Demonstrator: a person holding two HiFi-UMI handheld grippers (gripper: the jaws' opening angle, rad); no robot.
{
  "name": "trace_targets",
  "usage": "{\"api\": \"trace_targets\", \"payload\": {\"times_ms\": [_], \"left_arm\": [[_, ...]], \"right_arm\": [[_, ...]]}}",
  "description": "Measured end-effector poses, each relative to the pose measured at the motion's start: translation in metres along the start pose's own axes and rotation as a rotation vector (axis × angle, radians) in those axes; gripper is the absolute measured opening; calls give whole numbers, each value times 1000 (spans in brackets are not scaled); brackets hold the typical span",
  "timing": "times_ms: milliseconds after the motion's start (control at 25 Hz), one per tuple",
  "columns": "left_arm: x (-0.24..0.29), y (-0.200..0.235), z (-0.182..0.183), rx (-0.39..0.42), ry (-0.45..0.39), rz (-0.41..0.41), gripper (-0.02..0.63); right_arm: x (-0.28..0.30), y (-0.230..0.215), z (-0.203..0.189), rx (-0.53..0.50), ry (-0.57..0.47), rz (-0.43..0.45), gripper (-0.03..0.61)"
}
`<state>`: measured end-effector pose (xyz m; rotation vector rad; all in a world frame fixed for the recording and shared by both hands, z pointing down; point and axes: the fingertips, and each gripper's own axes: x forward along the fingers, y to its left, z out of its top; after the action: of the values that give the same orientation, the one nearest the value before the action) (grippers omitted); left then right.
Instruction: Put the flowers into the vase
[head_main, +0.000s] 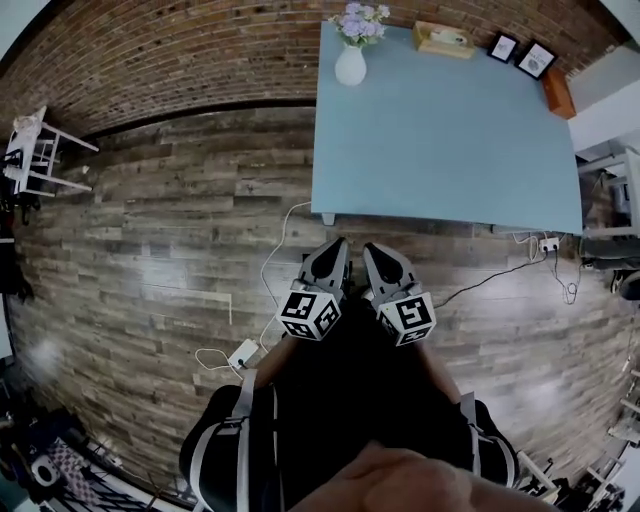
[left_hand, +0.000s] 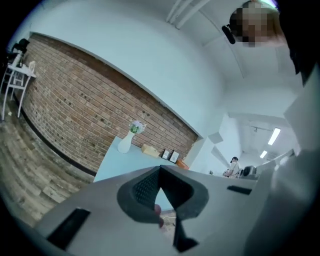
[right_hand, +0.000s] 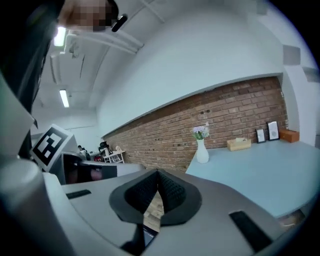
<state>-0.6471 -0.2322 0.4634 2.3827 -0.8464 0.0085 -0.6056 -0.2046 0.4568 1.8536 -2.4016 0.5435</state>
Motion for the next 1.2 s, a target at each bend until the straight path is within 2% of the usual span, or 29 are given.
{"api": "trace_targets", "payload": {"times_ms": [120, 240, 360, 520, 560, 680, 760, 840, 920, 1080, 1200], "left_arm": [[4, -28, -17, 85, 36, -2, 25], [0, -63, -45, 98, 79, -18, 25], [-22, -86, -60, 113, 61, 3, 25], [-58, -90, -64, 279, 72, -2, 25], [-67, -92, -65, 292, 77, -22, 25], [-80, -107, -69, 233, 42, -84, 25], [-82, -118, -75, 261, 35, -107, 25], [-85, -127, -73, 310, 34, -133, 25], [-88, -127, -68, 314, 21, -142, 25], [-104, -112, -68, 280, 26, -126, 25], [-108, -114, -73, 294, 38, -153, 25]], "right_arm": [[-39, -4, -5, 16, -50, 23, 18], [-84, -9, -18, 30, -103, 56, 18], [-111, -4, -34, 52, -82, 83, 18], [-124, 22, -33, -26, -57, 139, 18], [-128, 31, -33, -59, -62, 161, 18], [-145, 40, -41, -125, -47, 162, 18], [-150, 40, -43, -97, -44, 133, 18], [-150, 45, -38, -25, -66, 117, 18], [-150, 51, -35, 19, -85, 116, 18], [-154, 62, -36, 18, -84, 97, 18], [-157, 65, -38, 4, -81, 81, 18]]}}
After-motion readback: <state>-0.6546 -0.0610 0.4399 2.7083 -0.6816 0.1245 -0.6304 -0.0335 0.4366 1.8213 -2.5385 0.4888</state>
